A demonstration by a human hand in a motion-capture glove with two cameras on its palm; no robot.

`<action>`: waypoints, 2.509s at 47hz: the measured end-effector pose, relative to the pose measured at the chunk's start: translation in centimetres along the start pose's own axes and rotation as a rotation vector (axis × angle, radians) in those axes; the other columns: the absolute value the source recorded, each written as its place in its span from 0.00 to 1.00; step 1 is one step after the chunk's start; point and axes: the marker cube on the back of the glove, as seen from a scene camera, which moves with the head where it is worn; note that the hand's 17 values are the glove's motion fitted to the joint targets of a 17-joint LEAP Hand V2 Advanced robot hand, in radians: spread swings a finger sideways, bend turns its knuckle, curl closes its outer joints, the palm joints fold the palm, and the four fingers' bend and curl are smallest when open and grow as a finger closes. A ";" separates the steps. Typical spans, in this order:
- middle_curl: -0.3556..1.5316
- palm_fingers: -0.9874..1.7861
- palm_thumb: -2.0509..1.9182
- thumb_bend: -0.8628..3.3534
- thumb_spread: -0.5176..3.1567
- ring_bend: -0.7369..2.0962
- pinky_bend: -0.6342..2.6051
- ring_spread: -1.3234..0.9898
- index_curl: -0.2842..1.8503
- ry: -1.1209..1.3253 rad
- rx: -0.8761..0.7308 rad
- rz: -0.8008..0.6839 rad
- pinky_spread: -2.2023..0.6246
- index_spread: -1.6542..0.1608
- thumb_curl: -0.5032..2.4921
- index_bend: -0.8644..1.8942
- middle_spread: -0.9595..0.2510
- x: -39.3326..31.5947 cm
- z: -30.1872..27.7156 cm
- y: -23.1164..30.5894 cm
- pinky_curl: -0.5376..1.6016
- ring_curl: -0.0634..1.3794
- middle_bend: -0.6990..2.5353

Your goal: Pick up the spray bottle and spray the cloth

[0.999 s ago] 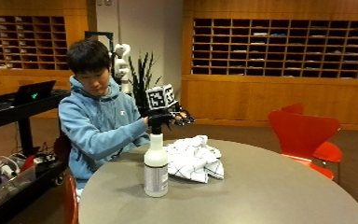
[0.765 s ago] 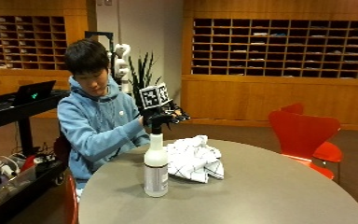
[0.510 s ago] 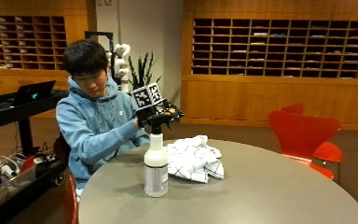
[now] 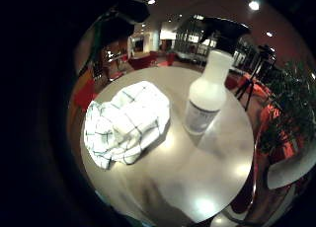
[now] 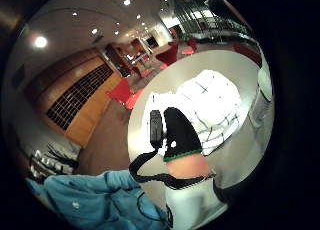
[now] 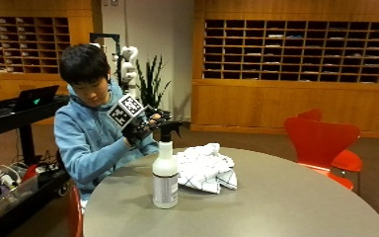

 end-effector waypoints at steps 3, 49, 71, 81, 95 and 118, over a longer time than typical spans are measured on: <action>0.34 0.53 0.66 0.20 0.44 0.35 0.28 0.62 0.28 -0.013 0.033 0.026 0.86 0.73 0.27 0.37 0.77 1.3 -0.3 0.2 0.39 0.21 0.27; 0.37 0.49 0.66 0.20 0.43 0.37 0.31 0.61 0.24 -0.540 -0.005 0.541 0.87 0.78 0.29 0.34 0.80 18.5 3.0 -2.7 0.42 0.26 0.28; 0.39 0.65 0.69 0.21 0.41 0.45 0.29 0.56 0.22 -0.816 -0.166 0.569 0.82 0.79 0.30 0.37 0.75 18.4 6.0 -10.0 0.41 0.28 0.32; 0.41 0.84 0.74 0.21 0.34 0.47 0.27 0.51 0.29 -0.818 -0.255 0.558 0.76 0.79 0.34 0.40 0.69 16.5 7.8 -12.1 0.42 0.32 0.35; 0.45 0.87 0.75 0.20 0.25 0.49 0.29 0.50 0.34 -0.488 -0.515 0.352 0.70 0.80 0.38 0.46 0.69 8.7 9.9 -15.7 0.43 0.35 0.38; 0.46 0.86 0.75 0.20 0.21 0.49 0.30 0.49 0.38 0.468 -0.916 -0.081 0.69 0.81 0.41 0.48 0.70 -4.9 11.6 -20.2 0.44 0.36 0.41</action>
